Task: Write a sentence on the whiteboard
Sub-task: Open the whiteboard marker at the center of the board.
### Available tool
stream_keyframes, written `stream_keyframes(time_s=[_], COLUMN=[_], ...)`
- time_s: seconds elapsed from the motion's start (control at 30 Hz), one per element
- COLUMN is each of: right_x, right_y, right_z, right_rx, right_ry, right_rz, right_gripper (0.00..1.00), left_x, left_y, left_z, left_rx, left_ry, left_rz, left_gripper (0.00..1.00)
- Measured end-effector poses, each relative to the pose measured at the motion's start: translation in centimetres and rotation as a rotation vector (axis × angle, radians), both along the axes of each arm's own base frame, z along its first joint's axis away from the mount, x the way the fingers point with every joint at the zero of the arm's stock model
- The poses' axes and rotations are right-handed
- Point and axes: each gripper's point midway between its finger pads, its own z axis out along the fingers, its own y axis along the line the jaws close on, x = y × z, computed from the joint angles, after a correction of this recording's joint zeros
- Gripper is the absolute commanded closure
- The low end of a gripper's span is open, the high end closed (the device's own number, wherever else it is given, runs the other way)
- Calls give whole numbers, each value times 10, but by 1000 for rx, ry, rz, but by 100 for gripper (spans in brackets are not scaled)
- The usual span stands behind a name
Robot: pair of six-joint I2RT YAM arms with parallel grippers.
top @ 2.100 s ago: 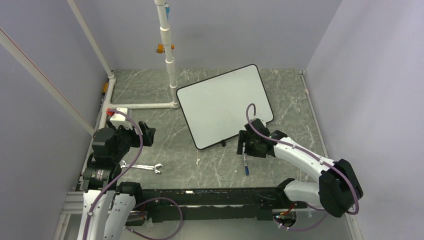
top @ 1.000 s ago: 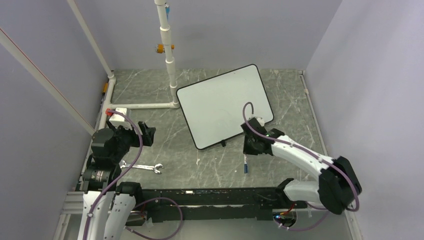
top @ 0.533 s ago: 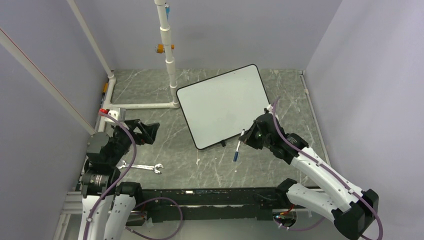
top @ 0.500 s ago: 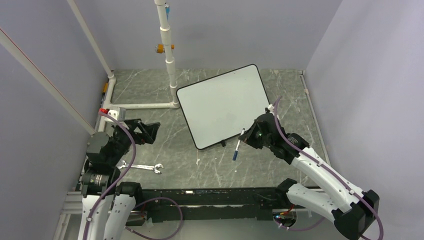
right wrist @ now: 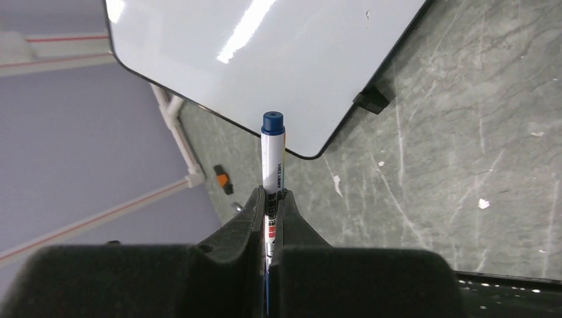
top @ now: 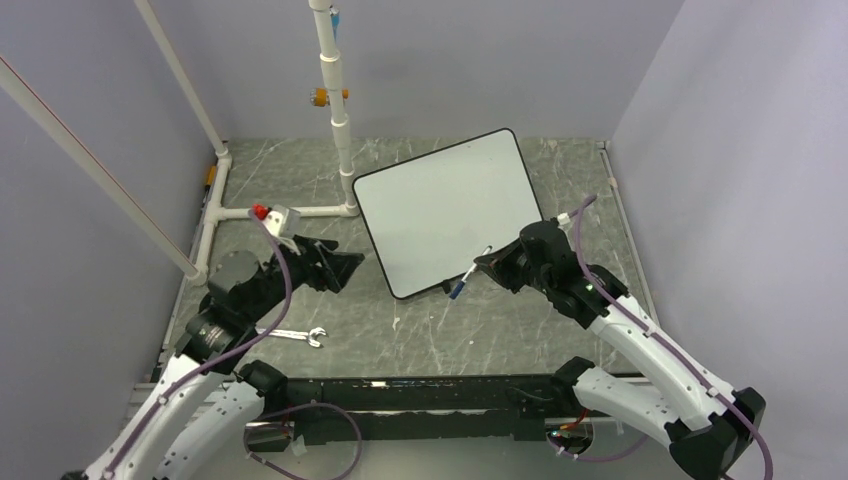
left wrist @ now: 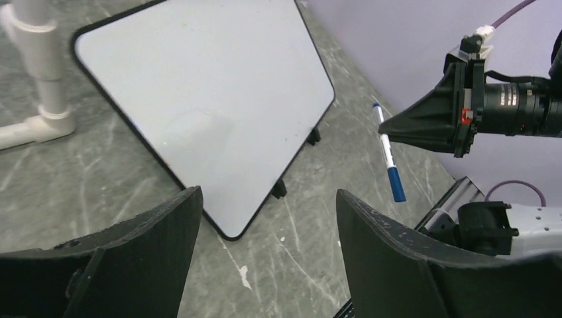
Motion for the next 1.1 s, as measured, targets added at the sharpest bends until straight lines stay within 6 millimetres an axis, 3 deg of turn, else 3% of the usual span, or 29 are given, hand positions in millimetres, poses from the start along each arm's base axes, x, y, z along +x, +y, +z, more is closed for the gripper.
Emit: stream_keyframes(time_s=[0.23,0.4,0.63,0.93,1.1], right_x=[1,6,10,10,10], right_y=[-9,-14,-13,-13,-12], right_z=[28,44,55,55,55], right_rx=[118,151,172,185,186], right_ry=[-37,-43,-29,-21,-21], right_rz=[-115,-179,-208,-217,-218], right_gripper=[100,100,100,100,100], left_x=[-1,-3,-8,-10,-8], left_y=[-48,-94,-154,-183,-198], left_z=[-5,-4,-24,2,1], left_rx=[-14,-29,25,-52,-54], left_ry=[-9,-42,-42,-102,-102], left_rz=[-100,-176,-247,-244,-249], left_gripper=[25,26,30,33,37])
